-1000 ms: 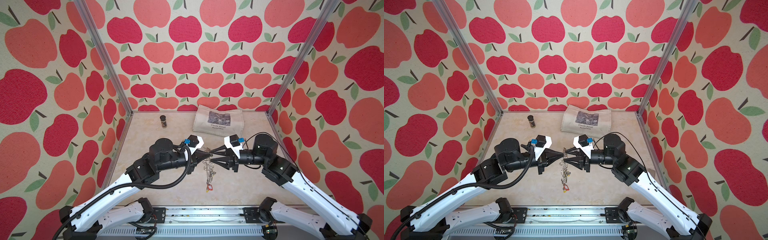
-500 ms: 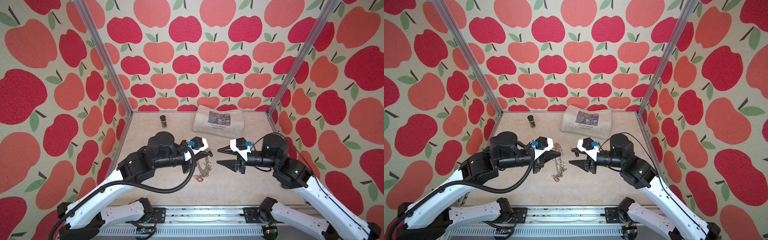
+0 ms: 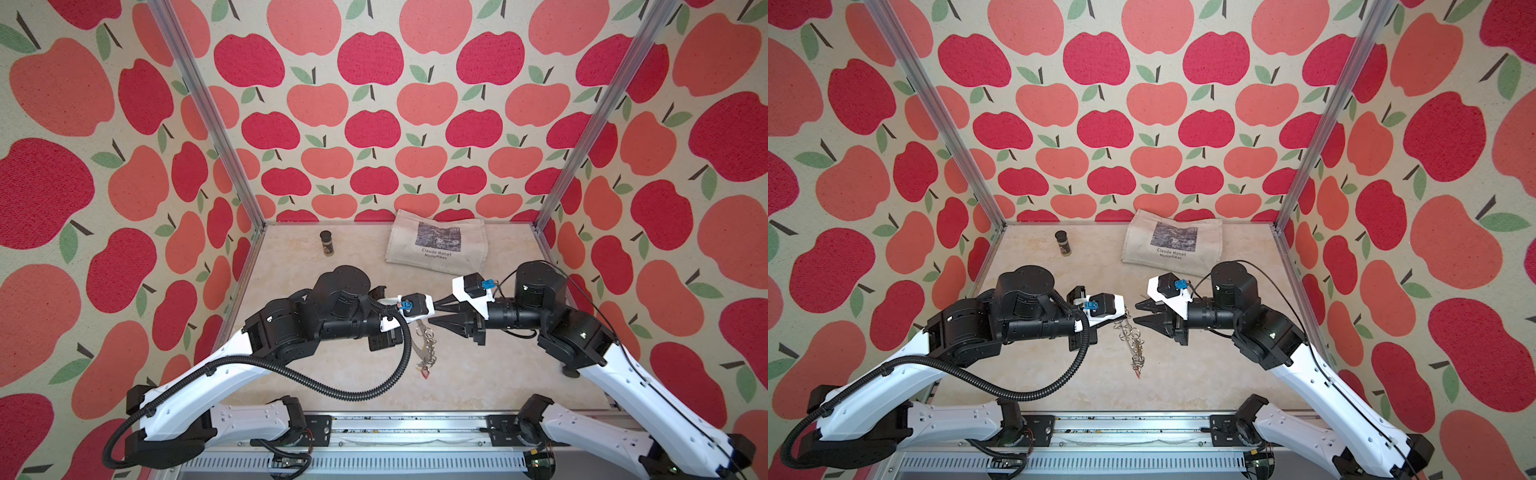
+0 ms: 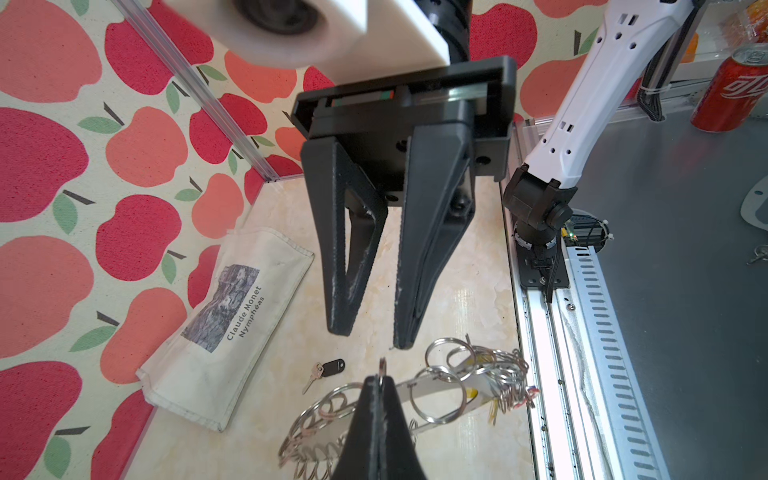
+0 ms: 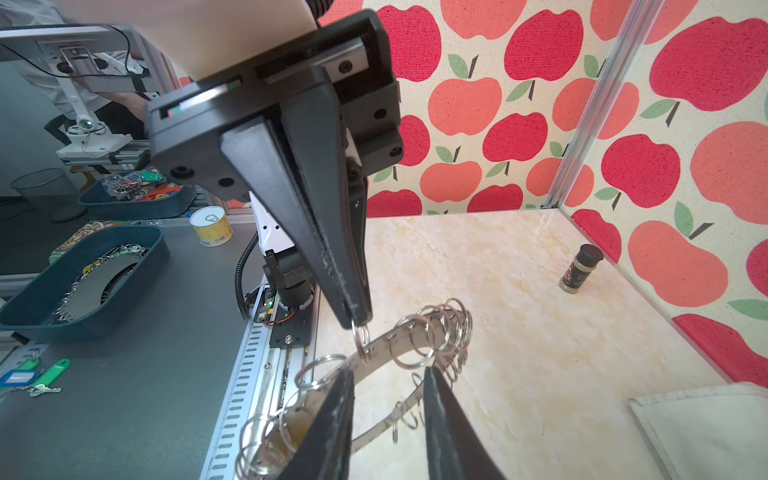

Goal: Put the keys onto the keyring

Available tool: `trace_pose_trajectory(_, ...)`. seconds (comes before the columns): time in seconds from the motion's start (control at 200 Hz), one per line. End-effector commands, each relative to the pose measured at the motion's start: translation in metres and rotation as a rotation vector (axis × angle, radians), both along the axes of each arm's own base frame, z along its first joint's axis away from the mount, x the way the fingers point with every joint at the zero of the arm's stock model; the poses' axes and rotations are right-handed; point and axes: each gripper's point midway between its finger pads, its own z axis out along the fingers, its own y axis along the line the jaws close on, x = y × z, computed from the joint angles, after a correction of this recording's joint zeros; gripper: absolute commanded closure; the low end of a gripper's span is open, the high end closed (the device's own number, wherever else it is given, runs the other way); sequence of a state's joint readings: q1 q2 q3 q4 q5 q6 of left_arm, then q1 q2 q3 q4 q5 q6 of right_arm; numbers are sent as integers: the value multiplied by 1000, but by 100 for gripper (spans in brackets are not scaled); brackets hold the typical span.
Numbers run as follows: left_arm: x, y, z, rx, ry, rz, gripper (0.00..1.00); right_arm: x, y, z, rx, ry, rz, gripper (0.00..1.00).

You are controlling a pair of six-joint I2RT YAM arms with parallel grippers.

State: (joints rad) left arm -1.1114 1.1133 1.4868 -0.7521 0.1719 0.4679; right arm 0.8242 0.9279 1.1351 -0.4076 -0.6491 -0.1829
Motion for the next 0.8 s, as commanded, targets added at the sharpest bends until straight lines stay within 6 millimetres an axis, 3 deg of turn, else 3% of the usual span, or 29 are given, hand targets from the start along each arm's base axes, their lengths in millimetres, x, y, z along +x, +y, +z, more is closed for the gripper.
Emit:
trace_pose_trajectory(0.0,1,-1,9,6,-49,-7,100,-7,0,6,2,-7,35,70)
trace_pose_trajectory(0.625,5,-6,10,12,-81,-18,100,-3,4,-8,-50,7,47,82)
trace_pose_trajectory(0.795,4,-8,9,13,-75,-23,100,-4,5,-5,-40,9,53,91)
